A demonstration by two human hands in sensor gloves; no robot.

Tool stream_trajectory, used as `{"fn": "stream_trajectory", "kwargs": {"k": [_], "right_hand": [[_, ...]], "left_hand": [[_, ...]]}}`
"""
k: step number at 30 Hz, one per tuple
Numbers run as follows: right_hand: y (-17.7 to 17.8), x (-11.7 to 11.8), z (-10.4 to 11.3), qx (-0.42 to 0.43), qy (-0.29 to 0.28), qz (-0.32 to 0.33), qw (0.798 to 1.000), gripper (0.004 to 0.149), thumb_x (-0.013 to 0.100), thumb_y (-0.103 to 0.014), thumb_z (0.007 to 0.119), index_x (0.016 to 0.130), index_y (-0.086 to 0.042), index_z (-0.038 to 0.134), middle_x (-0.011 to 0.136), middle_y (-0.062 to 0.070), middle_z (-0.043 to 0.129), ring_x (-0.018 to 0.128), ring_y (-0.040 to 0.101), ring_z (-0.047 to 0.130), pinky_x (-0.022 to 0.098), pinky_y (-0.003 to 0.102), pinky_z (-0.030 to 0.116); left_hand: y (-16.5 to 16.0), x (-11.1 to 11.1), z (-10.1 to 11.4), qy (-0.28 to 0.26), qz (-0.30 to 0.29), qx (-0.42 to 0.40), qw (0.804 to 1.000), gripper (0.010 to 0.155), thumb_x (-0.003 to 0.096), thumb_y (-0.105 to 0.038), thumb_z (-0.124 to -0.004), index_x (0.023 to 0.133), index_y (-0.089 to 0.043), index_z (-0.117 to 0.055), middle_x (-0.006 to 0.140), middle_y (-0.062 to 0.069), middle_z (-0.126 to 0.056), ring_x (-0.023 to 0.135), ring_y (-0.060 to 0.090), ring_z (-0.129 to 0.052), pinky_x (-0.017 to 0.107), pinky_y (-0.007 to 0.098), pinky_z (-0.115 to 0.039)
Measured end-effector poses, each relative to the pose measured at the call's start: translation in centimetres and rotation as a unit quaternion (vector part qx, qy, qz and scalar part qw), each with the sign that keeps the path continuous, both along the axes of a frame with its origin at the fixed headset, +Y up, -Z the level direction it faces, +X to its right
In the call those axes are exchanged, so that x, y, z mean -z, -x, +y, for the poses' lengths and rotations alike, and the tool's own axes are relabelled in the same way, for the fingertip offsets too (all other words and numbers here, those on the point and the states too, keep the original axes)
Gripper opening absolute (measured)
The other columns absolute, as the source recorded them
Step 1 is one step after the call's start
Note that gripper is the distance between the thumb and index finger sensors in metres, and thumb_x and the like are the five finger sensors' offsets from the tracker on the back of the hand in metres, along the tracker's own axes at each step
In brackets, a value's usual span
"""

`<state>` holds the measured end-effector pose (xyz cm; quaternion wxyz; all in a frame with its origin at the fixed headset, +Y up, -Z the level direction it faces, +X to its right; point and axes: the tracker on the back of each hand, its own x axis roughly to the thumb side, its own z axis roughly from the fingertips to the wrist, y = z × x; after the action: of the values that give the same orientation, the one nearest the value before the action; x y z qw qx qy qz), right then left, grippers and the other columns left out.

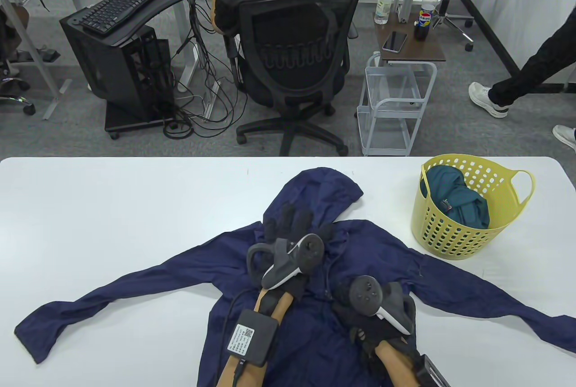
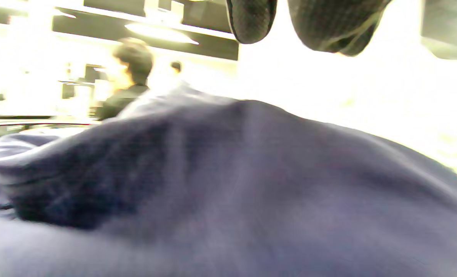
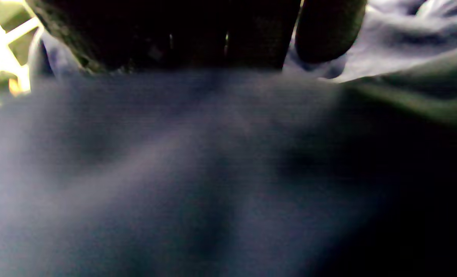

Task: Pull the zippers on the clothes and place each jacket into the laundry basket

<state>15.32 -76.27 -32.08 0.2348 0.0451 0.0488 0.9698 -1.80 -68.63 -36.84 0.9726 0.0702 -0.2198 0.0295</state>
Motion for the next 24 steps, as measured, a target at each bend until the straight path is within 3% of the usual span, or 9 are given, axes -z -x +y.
{"fn": "stream_trajectory", "kwargs": {"k": [3, 8, 10, 14, 20, 24], "right_hand": [[-0.8, -0.2, 0.4, 0.090, -0.020, -0.013, 0.996, 0.042, 0.048, -0.046, 0.079, 0.088, -0.032, 0.082, 0.096, -0.002, 0.092, 0.085, 0.032, 0.091, 0.066, 0.059, 0.065], [-1.0, -1.1, 1.3, 0.146, -0.062, -0.010, 0.987, 0.043, 0.048, -0.046, 0.079, 0.088, -0.029, 0.082, 0.095, -0.002, 0.092, 0.084, 0.032, 0.091, 0.066, 0.060, 0.065], [-0.9, -1.1, 1.3, 0.125, -0.067, -0.010, 0.990, 0.044, 0.048, -0.046, 0.079, 0.089, -0.029, 0.081, 0.096, -0.002, 0.091, 0.084, 0.032, 0.091, 0.066, 0.060, 0.064], [-0.1, -1.2, 1.1, 0.047, -0.078, -0.011, 0.996, 0.043, 0.048, -0.044, 0.080, 0.088, -0.029, 0.083, 0.094, -0.001, 0.093, 0.085, 0.033, 0.090, 0.067, 0.061, 0.063], [1.9, -2.2, 2.0, -0.074, -0.092, 0.024, 0.993, 0.043, 0.047, -0.045, 0.080, 0.088, -0.030, 0.085, 0.094, -0.002, 0.094, 0.086, 0.033, 0.090, 0.067, 0.061, 0.063], [3.0, -2.8, 2.2, -0.118, -0.055, 0.078, 0.988, 0.043, 0.047, -0.045, 0.080, 0.088, -0.030, 0.086, 0.096, -0.001, 0.092, 0.090, 0.035, 0.085, 0.068, 0.062, 0.061]], "left_hand": [[-1.2, -1.1, -1.4, 0.046, -0.023, 0.092, 0.994, 0.052, 0.0391, -0.042, -0.078, 0.086, -0.062, -0.070, 0.116, -0.012, -0.056, 0.110, 0.030, -0.032, 0.073, 0.068, -0.036], [-1.4, -0.6, -2.8, 0.015, 0.011, 0.096, 0.995, 0.039, 0.0365, -0.044, -0.078, 0.073, -0.056, -0.085, 0.109, -0.014, -0.071, 0.109, 0.029, -0.044, 0.072, 0.068, -0.042], [-1.4, -0.3, -3.0, 0.022, 0.021, 0.082, 0.996, 0.040, 0.0371, -0.043, -0.077, 0.074, -0.054, -0.084, 0.108, -0.013, -0.071, 0.109, 0.029, -0.043, 0.073, 0.068, -0.040], [-1.5, 0.4, -2.9, -0.023, 0.073, 0.094, 0.993, 0.040, 0.0377, -0.044, -0.075, 0.076, -0.056, -0.081, 0.107, -0.015, -0.072, 0.109, 0.028, -0.045, 0.073, 0.066, -0.042], [-1.5, 2.4, -3.0, -0.047, 0.162, 0.129, 0.977, 0.040, 0.0378, -0.045, -0.075, 0.075, -0.057, -0.081, 0.107, -0.017, -0.072, 0.110, 0.026, -0.047, 0.075, 0.064, -0.044], [-0.6, 3.9, -3.3, -0.039, 0.211, 0.148, 0.965, 0.039, 0.0377, -0.045, -0.076, 0.075, -0.058, -0.082, 0.106, -0.018, -0.074, 0.110, 0.025, -0.048, 0.075, 0.064, -0.044]]}}
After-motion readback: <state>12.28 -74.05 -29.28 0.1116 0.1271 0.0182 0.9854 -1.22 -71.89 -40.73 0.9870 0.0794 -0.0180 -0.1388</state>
